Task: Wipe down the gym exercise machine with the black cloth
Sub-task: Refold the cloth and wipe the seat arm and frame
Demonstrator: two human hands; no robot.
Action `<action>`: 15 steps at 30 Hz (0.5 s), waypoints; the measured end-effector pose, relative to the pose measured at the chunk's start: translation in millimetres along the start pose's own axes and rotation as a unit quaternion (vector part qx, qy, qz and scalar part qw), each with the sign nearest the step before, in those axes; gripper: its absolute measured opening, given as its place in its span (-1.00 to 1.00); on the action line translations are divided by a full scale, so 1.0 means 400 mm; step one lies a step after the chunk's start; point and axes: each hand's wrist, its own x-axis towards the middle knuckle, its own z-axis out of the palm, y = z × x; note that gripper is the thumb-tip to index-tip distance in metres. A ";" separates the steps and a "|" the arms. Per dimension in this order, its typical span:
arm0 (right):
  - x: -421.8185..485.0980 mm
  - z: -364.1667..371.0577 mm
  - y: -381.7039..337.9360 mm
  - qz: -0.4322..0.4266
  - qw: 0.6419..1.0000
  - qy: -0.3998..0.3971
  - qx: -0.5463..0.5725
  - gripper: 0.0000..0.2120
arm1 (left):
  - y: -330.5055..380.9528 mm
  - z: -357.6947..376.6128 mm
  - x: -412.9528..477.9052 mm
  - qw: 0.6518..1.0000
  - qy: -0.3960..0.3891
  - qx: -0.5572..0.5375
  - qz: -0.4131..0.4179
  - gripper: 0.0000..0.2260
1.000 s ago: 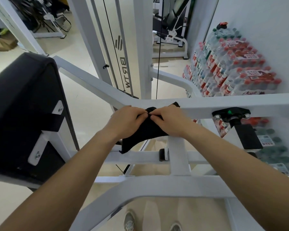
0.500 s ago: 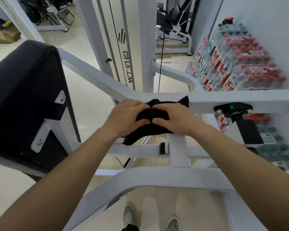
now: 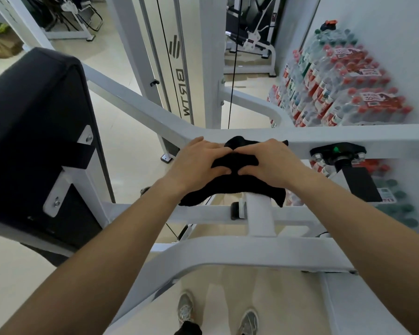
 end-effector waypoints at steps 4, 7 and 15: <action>0.010 0.029 -0.033 -0.023 0.999 0.019 0.021 -0.68 | -0.021 -0.009 -0.026 0.999 0.029 0.018 -0.016 -0.64; 0.010 0.044 -0.046 -0.012 0.997 0.056 0.054 -0.63 | -0.024 -0.030 -0.048 0.998 0.048 0.011 -0.044 -0.64; 0.004 0.022 -0.081 -0.020 0.985 0.119 0.123 -0.79 | 0.036 -0.093 -0.078 0.976 0.125 -0.058 -0.169 -0.84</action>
